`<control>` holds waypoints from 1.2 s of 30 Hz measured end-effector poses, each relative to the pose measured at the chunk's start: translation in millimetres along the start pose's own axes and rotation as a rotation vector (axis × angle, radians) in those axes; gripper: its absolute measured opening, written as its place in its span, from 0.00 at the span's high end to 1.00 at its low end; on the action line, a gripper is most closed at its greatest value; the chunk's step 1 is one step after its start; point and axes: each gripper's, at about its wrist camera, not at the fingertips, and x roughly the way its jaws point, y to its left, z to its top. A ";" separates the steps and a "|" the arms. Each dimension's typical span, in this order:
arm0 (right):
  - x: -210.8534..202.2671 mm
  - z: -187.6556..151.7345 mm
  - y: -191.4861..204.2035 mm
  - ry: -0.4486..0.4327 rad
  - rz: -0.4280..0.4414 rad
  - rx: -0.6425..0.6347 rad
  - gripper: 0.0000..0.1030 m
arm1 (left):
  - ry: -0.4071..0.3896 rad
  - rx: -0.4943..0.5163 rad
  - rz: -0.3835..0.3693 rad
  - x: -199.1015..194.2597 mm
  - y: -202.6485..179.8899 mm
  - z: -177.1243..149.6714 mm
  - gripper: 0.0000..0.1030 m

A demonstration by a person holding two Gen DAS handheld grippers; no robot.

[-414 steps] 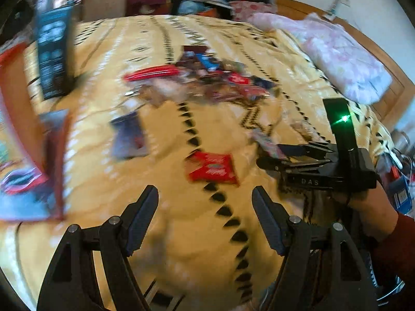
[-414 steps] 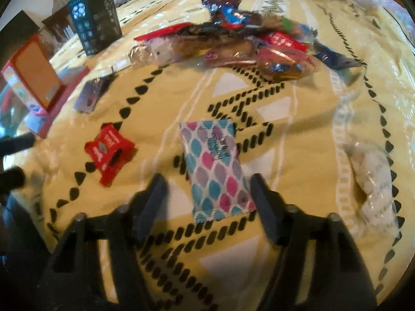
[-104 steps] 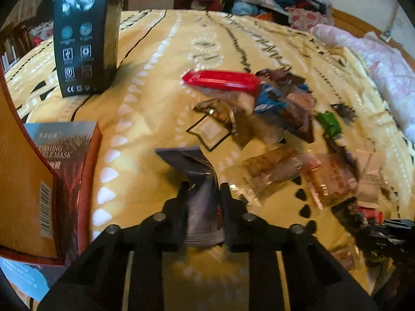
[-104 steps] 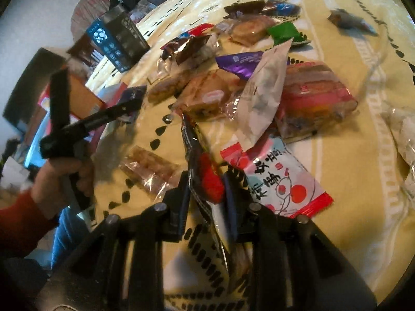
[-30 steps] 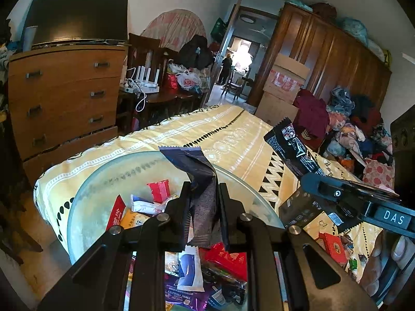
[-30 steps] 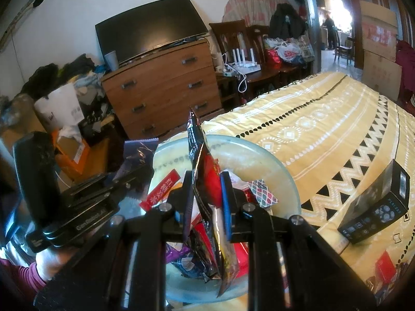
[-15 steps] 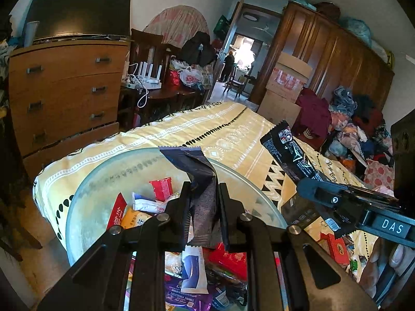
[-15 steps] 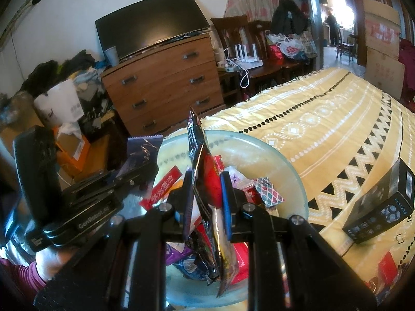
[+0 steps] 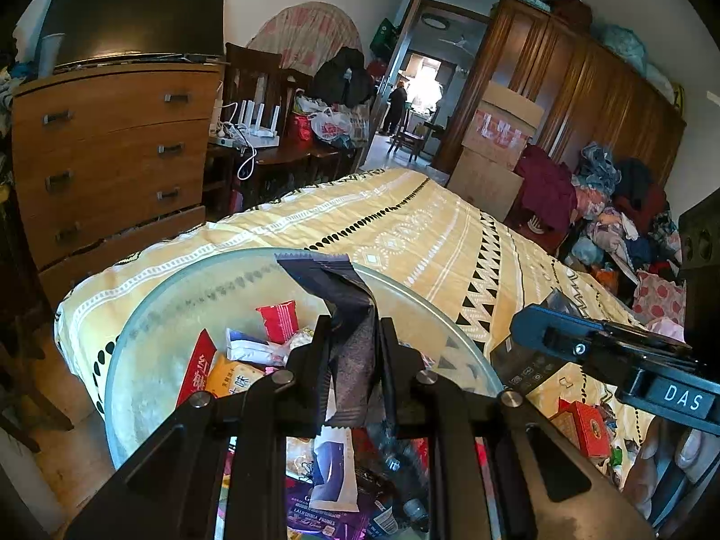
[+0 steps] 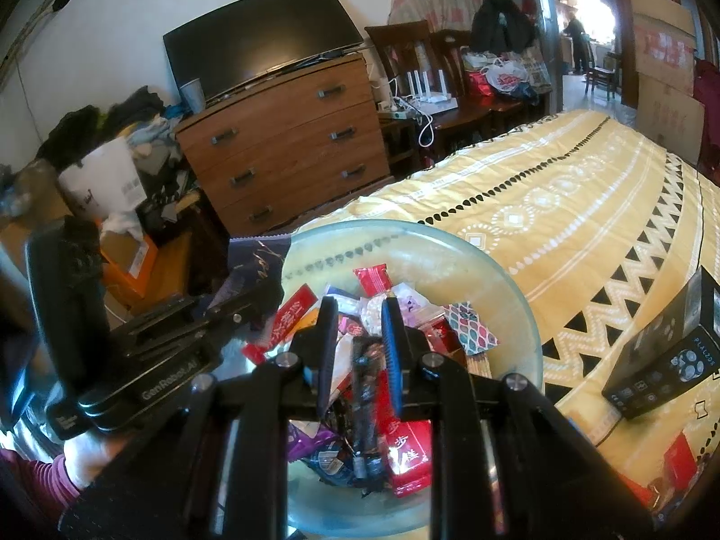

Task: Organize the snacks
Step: 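Open both tools to drop the packets into the glass bowl, then move both tools back toward the snacks on the bed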

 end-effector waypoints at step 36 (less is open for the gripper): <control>-44.3 -19.4 5.1 -0.094 -0.007 0.017 0.12 | 0.055 -0.066 0.020 10.7 2.2 -12.0 0.22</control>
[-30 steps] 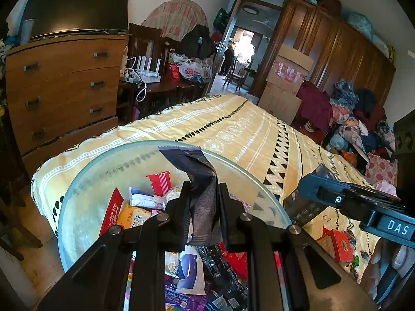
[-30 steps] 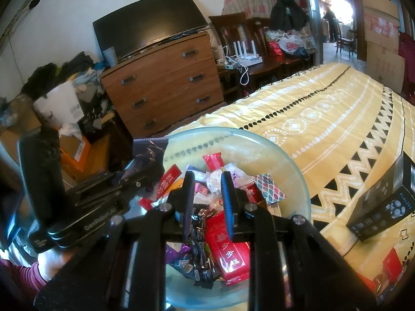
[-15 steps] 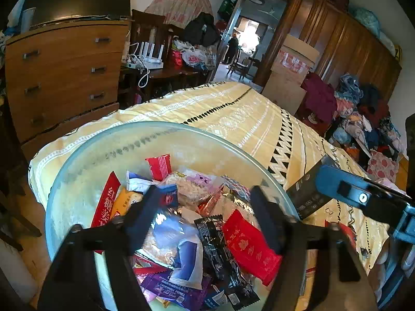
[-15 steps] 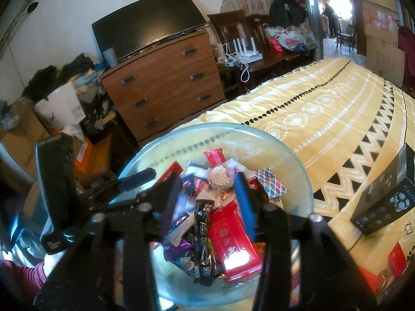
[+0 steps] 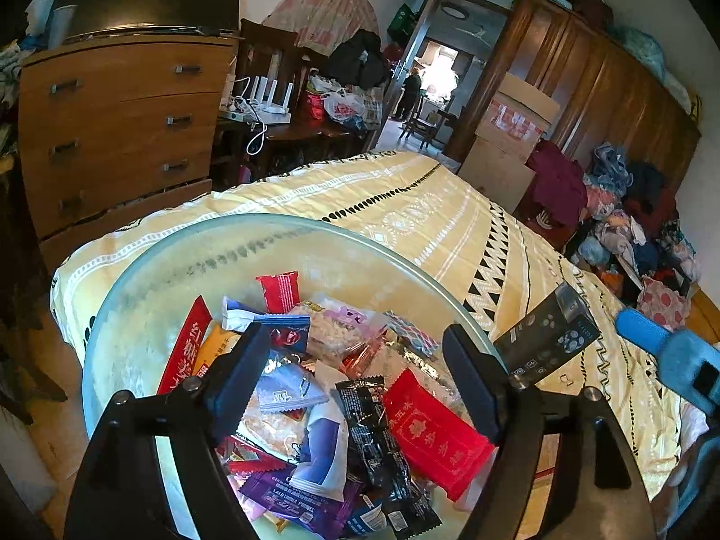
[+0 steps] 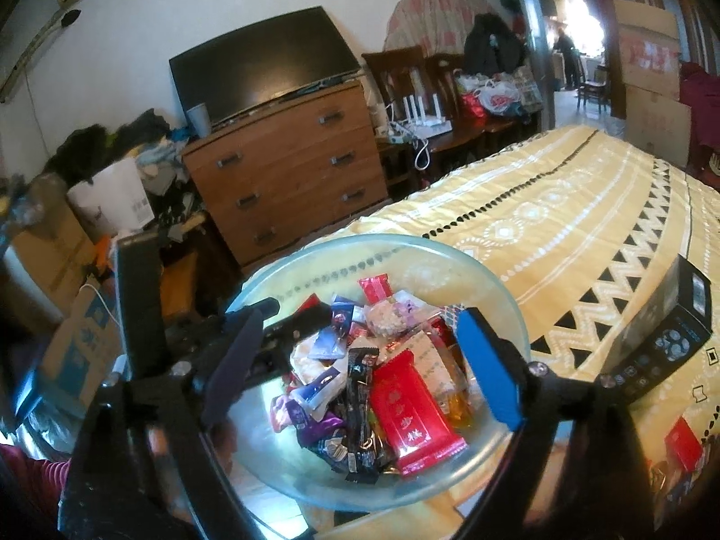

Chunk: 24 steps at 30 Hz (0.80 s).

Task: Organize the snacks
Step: 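Move both tools back toward the snacks on the bed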

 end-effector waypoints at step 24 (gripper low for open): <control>-119.2 -150.2 -46.7 0.005 -0.198 0.121 0.06 | -0.040 0.184 -0.262 -55.0 -104.3 -26.7 0.10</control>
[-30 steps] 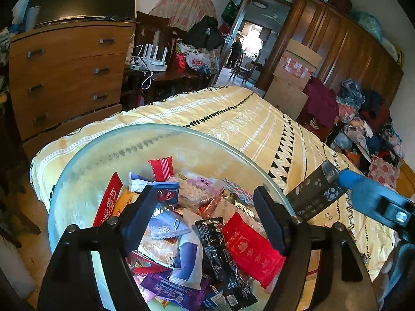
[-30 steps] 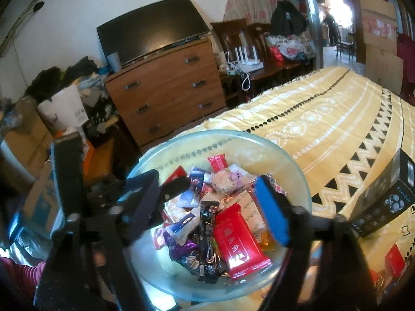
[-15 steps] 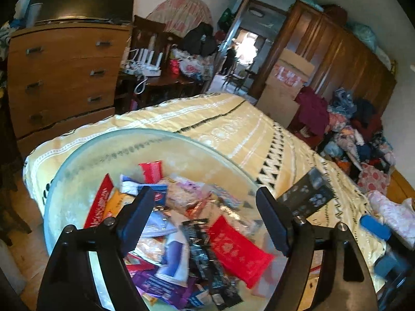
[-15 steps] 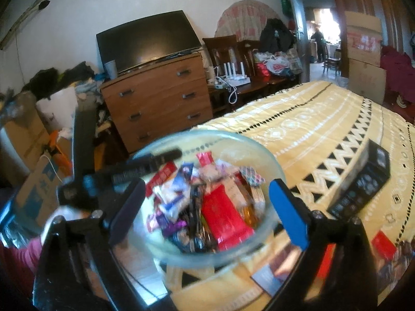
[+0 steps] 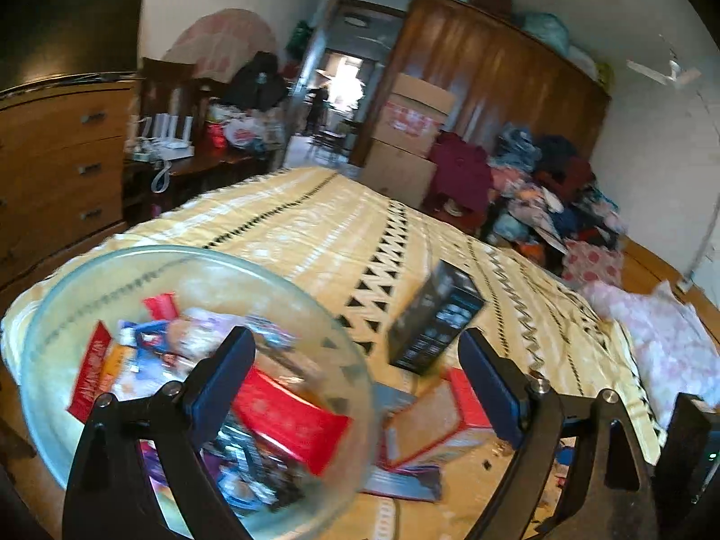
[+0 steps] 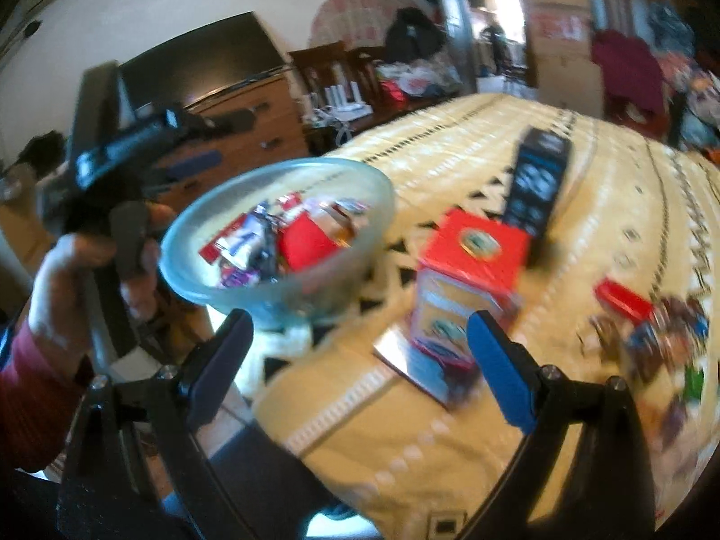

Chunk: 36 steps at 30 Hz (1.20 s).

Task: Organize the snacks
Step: 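Move both tools back toward the snacks on the bed, then grasp the clear peanut-brittle packet with the right tool while the left tool grasps the white PULAD packet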

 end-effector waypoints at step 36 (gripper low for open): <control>-32.7 -156.5 -201.8 0.298 -0.098 0.084 0.20 | 0.546 0.408 -0.337 84.8 -223.2 -190.3 0.13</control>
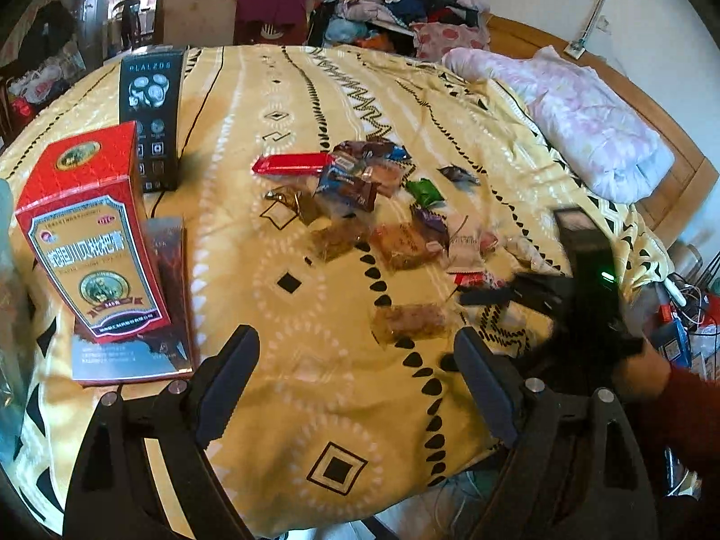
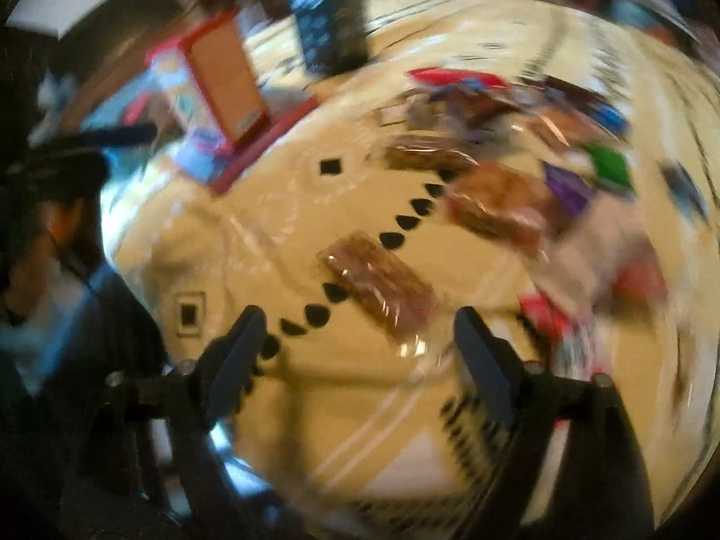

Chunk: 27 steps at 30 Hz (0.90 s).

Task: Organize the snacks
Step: 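Grasp the clear peanut-brittle packet with the right tool while the left tool grasps the white PULAD packet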

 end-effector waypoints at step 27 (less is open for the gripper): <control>-107.8 -110.8 -105.1 -0.355 -0.077 0.615 0.66 | 0.108 0.175 -0.143 119.7 -94.4 44.8 0.29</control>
